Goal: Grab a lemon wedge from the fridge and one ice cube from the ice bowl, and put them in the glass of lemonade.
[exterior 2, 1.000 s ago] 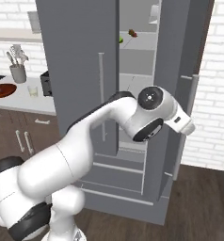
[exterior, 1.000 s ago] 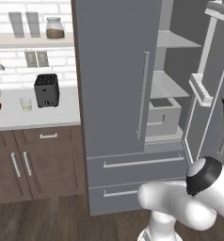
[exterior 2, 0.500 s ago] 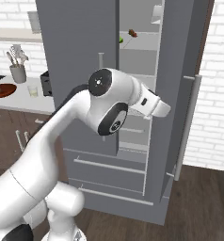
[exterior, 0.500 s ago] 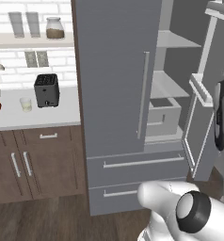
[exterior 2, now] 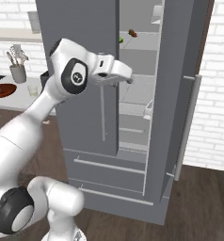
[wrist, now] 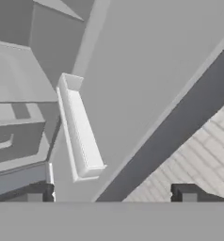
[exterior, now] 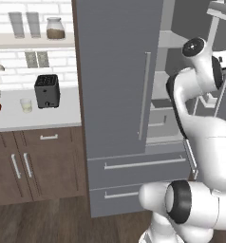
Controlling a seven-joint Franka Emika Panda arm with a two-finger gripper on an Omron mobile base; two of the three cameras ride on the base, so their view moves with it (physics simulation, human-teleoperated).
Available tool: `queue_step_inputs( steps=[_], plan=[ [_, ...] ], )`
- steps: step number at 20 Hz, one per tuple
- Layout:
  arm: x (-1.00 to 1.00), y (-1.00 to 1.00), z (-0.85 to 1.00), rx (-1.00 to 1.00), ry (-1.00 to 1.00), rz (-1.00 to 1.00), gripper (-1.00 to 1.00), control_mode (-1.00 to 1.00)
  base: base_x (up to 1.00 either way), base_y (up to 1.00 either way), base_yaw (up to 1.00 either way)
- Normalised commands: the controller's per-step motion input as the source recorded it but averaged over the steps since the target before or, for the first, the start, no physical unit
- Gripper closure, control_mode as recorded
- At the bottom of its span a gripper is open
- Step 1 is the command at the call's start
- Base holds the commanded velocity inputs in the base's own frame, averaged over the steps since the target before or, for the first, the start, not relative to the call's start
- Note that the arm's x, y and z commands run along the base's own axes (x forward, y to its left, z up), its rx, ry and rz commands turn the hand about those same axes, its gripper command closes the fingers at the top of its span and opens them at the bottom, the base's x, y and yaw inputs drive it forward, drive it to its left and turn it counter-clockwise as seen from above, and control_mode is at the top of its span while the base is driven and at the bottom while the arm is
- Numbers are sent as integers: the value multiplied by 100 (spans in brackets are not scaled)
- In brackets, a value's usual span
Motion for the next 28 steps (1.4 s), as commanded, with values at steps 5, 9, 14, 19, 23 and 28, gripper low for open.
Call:
queue_step_inputs(
  steps=[5,9,14,19,23,28],
  plan=[
    [52,-12,-15,-20,16,0,-100,-100,0,0,0],
    [1,-73,-7,0,1,2,-100,-100,0,0,0],
    [45,-62,-26,0,18,8,-100,-100,0,0,0],
    [30,-38,-9,0,15,6,-100,-100,0,0,0],
    [0,-63,0,0,2,1,-100,-100,0,0,0],
    [-6,-75,0,0,0,0,-100,-100,0,0,0]
  ],
)
